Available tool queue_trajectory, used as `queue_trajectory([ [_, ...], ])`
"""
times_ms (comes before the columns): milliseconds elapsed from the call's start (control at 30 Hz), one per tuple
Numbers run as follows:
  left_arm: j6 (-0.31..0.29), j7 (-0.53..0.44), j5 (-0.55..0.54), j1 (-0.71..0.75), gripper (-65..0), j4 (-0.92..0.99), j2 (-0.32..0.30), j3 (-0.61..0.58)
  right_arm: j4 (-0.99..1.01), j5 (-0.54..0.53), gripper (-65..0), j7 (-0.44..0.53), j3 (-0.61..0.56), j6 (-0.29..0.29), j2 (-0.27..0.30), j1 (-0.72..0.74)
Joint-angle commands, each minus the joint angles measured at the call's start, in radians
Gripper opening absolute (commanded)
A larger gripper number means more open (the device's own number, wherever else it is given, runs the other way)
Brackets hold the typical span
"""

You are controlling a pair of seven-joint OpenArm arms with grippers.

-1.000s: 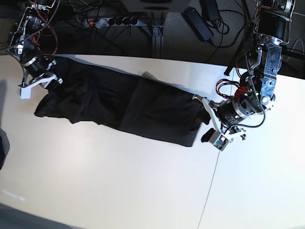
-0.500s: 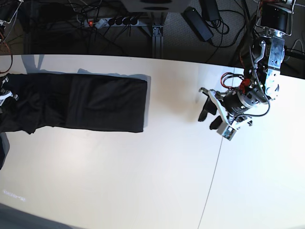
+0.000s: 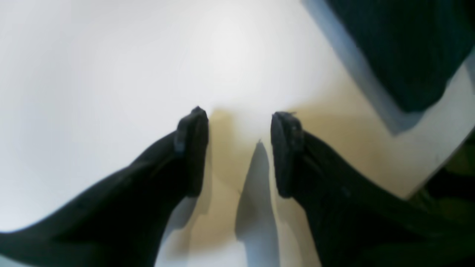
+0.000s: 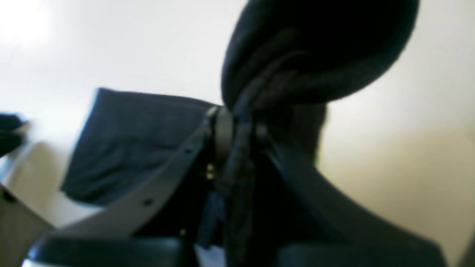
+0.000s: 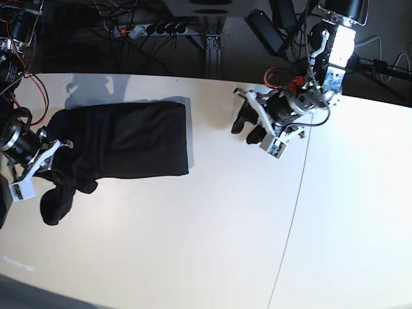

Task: Fold the T-shirt properly
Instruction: 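Lift the folded bundle with the right gripper and fold it over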

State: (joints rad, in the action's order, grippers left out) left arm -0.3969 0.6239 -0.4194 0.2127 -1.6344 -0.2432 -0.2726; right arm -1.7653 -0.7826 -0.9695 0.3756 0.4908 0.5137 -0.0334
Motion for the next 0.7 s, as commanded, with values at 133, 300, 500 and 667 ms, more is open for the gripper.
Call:
queue_trajectory([
  [133, 0.004, 0.031, 0.020, 0.003, -33.6, 0.053, 0.063, -0.005, -0.053, 0.013, -65.0, 0.020, -0.079, 0.010, -0.058, 0.010],
  [300, 0.004, 0.029, 0.017, 0.003, -33.6, 0.077, 0.077, -0.009, -0.052, 0.074, -65.0, 0.004, -0.185, 0.011, -0.158, 0.005],
  [500, 0.004, 0.026, 0.017, 0.003, -33.6, 0.093, 0.077, -0.039, -0.052, 0.151, -65.0, 0.003, -0.289, 0.011, -0.222, 0.005],
  [667, 0.004, 0.023, 0.017, 0.001, -33.6, 0.093, 0.077, -0.042, -0.048, 0.259, -65.0, 0.003, -0.371, 0.010, -0.251, 0.005],
])
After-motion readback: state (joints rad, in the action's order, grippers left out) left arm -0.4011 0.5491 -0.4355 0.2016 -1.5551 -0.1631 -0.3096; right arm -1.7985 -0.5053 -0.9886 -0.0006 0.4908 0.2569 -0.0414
